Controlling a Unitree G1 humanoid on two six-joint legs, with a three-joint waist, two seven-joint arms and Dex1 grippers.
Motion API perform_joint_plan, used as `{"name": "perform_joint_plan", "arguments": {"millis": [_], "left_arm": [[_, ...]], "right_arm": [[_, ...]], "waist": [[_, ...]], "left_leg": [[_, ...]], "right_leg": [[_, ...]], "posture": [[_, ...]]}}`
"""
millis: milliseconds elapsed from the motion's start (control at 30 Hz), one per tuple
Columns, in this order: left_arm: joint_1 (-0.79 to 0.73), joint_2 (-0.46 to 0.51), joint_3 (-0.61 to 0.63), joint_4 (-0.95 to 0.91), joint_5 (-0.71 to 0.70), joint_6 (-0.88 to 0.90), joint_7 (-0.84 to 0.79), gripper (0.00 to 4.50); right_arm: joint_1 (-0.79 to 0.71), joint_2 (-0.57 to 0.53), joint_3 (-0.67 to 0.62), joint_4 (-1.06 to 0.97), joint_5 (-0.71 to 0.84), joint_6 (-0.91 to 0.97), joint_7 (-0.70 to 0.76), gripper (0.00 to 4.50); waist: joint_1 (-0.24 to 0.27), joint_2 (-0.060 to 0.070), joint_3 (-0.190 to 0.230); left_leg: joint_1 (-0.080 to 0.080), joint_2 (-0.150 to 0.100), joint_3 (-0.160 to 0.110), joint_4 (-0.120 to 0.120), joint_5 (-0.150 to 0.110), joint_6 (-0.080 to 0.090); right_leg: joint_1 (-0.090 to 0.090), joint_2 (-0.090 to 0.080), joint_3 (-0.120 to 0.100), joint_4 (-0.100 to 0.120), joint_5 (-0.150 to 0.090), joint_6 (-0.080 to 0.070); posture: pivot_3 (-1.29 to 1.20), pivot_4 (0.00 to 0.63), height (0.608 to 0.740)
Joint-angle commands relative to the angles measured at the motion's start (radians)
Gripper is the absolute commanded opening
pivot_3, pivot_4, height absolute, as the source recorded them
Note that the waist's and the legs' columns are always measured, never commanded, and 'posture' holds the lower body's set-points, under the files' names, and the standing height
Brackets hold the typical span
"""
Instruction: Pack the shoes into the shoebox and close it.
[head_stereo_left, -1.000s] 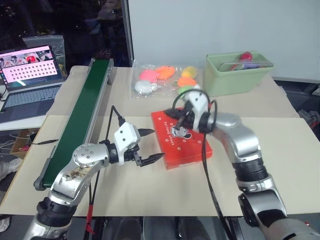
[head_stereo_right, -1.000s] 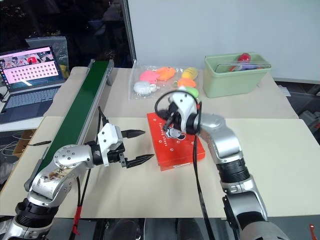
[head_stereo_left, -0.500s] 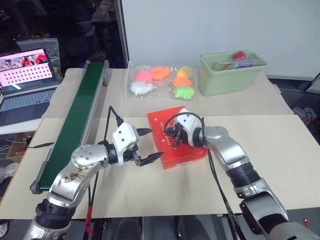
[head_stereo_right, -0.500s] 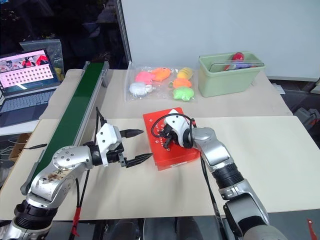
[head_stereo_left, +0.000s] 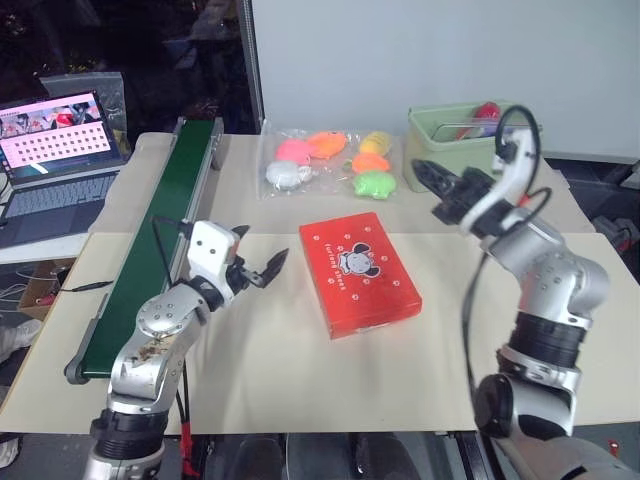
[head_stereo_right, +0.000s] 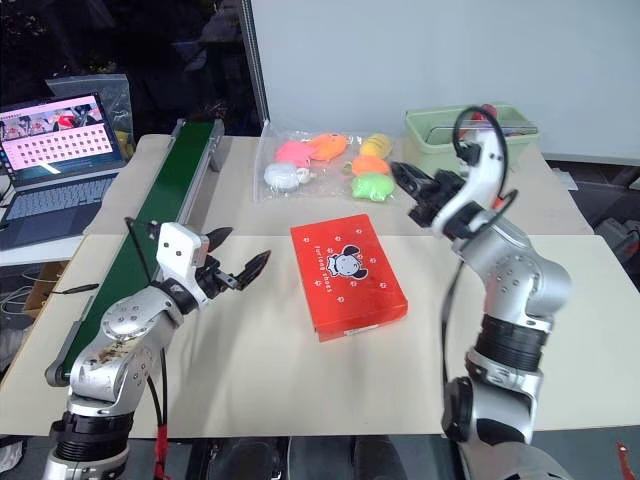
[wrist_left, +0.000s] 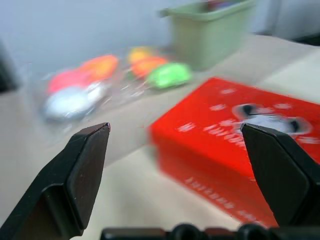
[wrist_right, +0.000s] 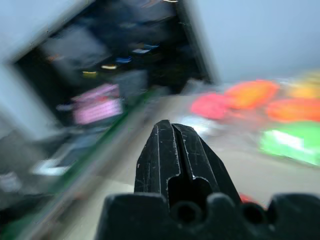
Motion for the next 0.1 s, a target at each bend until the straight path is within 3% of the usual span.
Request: {"name": "perform_joint_plan", "arguments": {"millis": [33,100], "left_arm": [[-0.032,-0.038,0.054,0.02,0.023,0.024,0.107,4.5],[-0.047,-0.026,0.035,0.041,0.074,0.017,0.135,4.5]], "right_arm": [[0.102,-0.127,0.102,-0.039,-0.267,-0.196,-0.124,0.08],[0.17,-0.153,0.113,-0.059,-0.312,-0.257,-0.131,0.08]], "waist": [[0.004,0.0,0.0],[0.004,0.0,0.0]], "left_leg": [[0.0,-0.001,0.0,0.0,0.0,0.0],[0.0,-0.001,0.001,0.0,0.0,0.0]], "right_leg": [[-0.001,0.0,0.001,0.0,0.0,0.0],[-0.001,0.0,0.001,0.001,0.0,0.0]], "posture": [[0.0,0.15,0.729],[0.0,0.15,0.729]]}}
